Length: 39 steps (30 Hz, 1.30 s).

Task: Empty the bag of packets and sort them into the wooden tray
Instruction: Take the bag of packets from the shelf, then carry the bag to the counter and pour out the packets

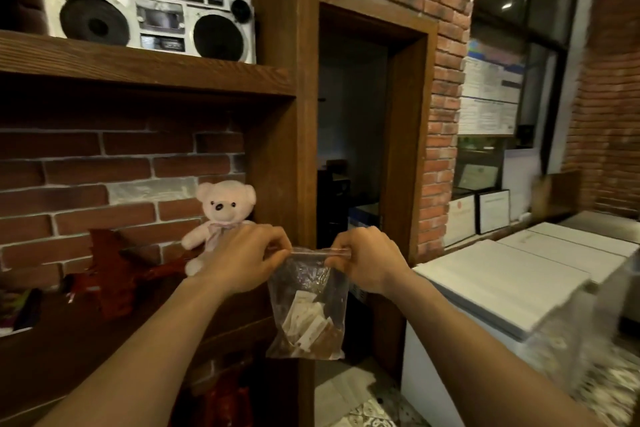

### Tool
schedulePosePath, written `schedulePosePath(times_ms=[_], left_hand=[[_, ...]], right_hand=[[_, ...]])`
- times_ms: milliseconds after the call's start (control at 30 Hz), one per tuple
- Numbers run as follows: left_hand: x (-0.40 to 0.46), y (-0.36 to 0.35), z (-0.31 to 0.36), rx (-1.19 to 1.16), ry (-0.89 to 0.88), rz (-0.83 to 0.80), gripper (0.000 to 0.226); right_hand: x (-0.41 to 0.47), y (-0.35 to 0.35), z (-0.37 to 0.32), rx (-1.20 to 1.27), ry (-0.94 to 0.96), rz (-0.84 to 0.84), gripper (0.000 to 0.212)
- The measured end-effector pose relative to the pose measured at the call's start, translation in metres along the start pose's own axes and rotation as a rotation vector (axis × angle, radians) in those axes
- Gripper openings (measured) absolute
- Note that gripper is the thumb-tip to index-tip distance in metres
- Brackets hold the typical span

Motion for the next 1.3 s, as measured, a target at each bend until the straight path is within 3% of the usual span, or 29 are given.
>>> schedulePosePath(times_ms=[267,633,800,967,1300], left_hand=[[0.023,-0.049,0.139,-0.122,-0.133,-0.107,0.004],[0.036,-0.12,0.386,-0.345,-0.41,-0.192,0.015],[0.013,-0.143,0.501,-0.457,-0.588,-0.267,0.003],[-0.018,-0.149,0.592,-0.552,-0.766,-0.293,0.007],[-0.062,-0.164,0.685,-0.587,-0.945,-0.346,0.008]], right_hand=[[-0.1,0.083,0.086,-0.072,-0.177,0.018,0.015],[-0.301,0.229,0.17,-0.242,-0.547,0.141,0.012],[-0.405,0.284,0.185,-0.335,-0.724,0.181,0.011],[-0.488,0.324,0.181,-0.433,-0.873,0.231,0.011],[-0.574,0.357,0.174,-0.508,-1.04,0.237,0.01]])
Point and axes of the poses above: each hand's wrist, its own x-axis towards the middle knuckle, its own y-axis out of the back of the hand, z = x × y, the point moved 2 cm from there along x, towards the middle knuckle, and after that the axes turned 7 degrees about y, right-handed, at the moved point
